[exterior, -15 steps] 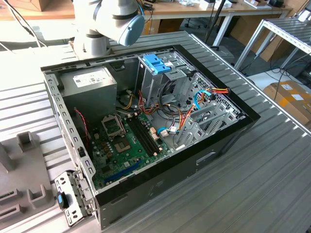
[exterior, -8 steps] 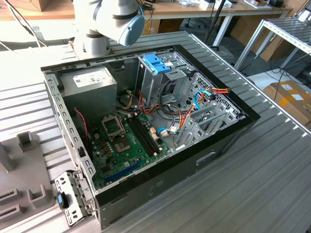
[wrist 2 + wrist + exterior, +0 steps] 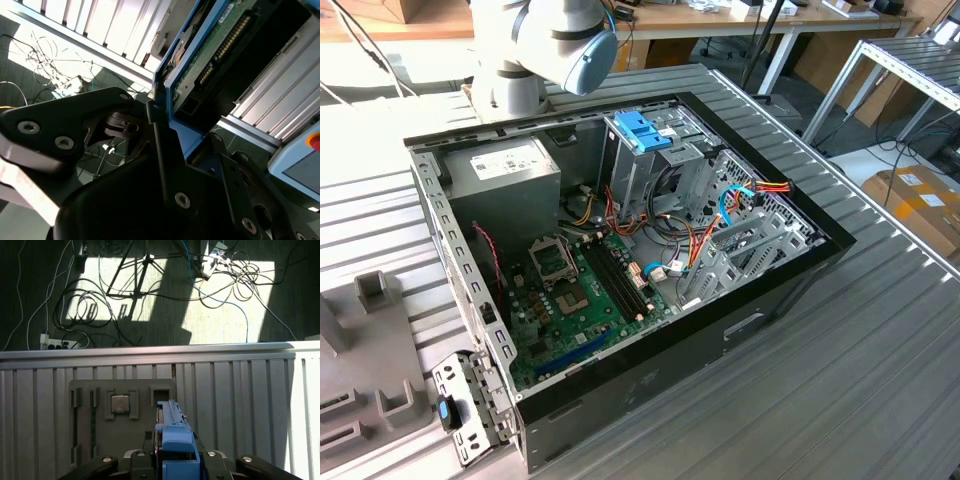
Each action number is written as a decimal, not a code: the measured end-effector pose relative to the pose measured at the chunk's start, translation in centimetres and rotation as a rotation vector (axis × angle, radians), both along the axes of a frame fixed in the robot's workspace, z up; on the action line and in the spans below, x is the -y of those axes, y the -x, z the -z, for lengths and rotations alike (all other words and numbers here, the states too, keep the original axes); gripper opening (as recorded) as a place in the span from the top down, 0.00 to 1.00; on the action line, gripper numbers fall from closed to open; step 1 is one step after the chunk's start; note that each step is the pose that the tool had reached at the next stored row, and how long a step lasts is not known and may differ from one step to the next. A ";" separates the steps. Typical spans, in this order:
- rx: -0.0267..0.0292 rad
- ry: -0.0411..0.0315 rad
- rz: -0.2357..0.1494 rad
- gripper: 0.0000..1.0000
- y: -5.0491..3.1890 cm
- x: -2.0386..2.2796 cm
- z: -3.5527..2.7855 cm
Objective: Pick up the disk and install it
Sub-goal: 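Pick up the disk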
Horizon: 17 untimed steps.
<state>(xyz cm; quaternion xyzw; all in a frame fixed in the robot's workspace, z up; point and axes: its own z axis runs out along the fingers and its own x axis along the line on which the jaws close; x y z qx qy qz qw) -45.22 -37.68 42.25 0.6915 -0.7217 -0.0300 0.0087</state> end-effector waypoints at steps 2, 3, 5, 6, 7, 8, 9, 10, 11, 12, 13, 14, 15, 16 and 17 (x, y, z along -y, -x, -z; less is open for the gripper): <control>0.0000 0.0000 0.000 0.63 0.00 0.00 -0.18; 0.0000 0.0000 0.000 0.63 0.00 0.00 -0.28; 0.0000 0.0000 0.000 0.63 0.00 0.00 -0.39; 0.0000 0.0000 0.000 0.63 0.00 0.00 -0.46; 0.0000 0.0000 0.000 0.63 0.00 0.00 -0.52; 0.0001 0.0000 0.000 0.63 0.00 0.00 -0.57; 0.0001 -0.0001 0.000 0.63 0.00 0.00 -0.63; 0.0000 0.0000 0.000 0.63 0.00 0.00 -0.72; 0.0000 0.0000 0.000 0.63 0.00 0.00 -0.79; 0.0000 0.0000 0.000 0.63 0.00 0.00 -0.83; 0.0001 -0.0001 0.000 0.63 0.00 0.00 -0.91; 0.0000 0.0000 0.000 0.63 0.00 0.00 -0.97; 0.0000 0.0000 0.000 0.63 0.00 0.00 -1.03; 0.0000 0.0000 0.000 0.63 0.00 0.00 -1.09; 0.0000 0.0000 0.000 0.63 0.00 0.00 -1.15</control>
